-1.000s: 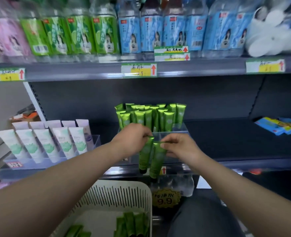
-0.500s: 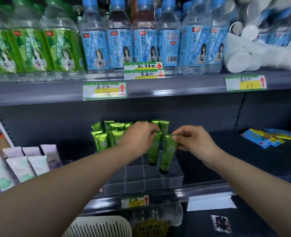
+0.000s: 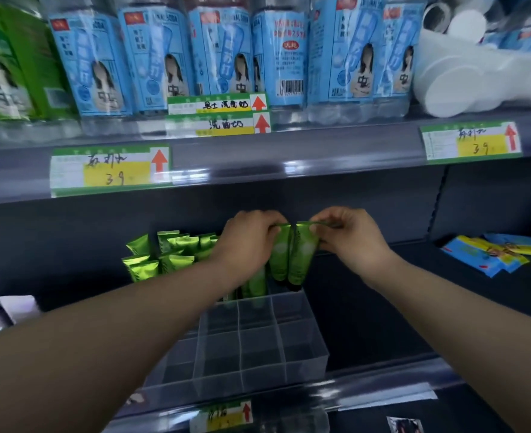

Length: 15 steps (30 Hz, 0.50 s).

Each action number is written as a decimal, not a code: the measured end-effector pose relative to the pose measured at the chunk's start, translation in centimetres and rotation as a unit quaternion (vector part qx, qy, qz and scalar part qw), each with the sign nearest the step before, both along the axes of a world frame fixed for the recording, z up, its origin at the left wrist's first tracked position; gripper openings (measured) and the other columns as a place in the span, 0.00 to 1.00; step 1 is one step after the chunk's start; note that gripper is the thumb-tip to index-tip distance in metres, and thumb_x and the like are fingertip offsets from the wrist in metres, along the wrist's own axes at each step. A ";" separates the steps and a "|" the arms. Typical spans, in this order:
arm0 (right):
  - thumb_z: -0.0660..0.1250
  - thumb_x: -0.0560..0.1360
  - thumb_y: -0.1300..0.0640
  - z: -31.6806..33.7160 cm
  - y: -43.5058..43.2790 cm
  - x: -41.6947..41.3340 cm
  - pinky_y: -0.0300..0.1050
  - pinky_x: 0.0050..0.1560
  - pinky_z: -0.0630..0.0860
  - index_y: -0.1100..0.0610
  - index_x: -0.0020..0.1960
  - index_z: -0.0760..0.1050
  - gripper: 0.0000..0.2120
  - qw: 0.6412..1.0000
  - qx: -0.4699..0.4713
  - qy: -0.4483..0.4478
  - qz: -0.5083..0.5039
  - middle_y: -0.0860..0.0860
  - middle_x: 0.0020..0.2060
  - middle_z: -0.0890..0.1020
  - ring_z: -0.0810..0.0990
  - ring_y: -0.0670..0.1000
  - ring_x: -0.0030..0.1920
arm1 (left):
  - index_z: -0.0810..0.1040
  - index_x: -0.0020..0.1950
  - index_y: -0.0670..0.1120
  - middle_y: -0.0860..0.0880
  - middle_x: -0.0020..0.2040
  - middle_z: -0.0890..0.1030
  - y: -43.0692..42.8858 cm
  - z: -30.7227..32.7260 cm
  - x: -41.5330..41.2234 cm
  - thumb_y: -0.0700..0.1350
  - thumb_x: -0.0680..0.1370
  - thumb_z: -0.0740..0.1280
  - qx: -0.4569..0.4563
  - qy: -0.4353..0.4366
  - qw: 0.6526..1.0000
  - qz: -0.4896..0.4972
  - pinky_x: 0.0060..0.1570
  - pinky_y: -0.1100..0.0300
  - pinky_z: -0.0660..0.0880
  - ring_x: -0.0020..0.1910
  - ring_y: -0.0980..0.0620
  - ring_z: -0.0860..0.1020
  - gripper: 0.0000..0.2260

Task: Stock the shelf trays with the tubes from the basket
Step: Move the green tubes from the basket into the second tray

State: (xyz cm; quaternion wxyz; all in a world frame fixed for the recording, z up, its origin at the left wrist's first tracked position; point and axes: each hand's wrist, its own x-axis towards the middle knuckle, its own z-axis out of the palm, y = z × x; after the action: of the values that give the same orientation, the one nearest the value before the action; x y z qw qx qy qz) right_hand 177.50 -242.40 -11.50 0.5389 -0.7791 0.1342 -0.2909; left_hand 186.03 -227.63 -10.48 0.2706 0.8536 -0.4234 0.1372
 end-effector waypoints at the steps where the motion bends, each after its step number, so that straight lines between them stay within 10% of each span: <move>1: 0.68 0.73 0.65 -0.2 -0.2 0.5 0.60 0.52 0.79 0.50 0.35 0.78 0.13 1.000 -0.001 -0.002 -0.002 0.50 0.34 0.80 0.82 0.57 0.42 | 0.81 0.56 0.49 0.49 0.53 0.83 -0.3 -0.1 0.4 0.41 0.78 0.62 -0.002 0.003 1.000 0.002 0.55 0.52 0.75 0.53 0.47 0.79 0.11; 15: 0.67 0.75 0.64 -3.9 -1.6 4.8 0.55 0.56 0.78 0.49 0.36 0.78 0.13 0.998 -0.023 0.051 0.030 0.47 0.34 0.79 0.79 0.50 0.43 | 0.80 0.60 0.47 0.48 0.60 0.81 -2.2 -3.4 4.7 0.39 0.78 0.61 0.034 0.051 0.998 0.022 0.59 0.61 0.71 0.59 0.49 0.78 0.14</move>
State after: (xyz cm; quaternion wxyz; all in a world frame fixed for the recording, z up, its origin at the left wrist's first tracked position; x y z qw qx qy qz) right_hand 182.31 -243.98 -15.39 0.5219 -0.8086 0.1312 -0.2378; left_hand 190.72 -229.87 -13.90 0.2593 0.8772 -0.3950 0.0852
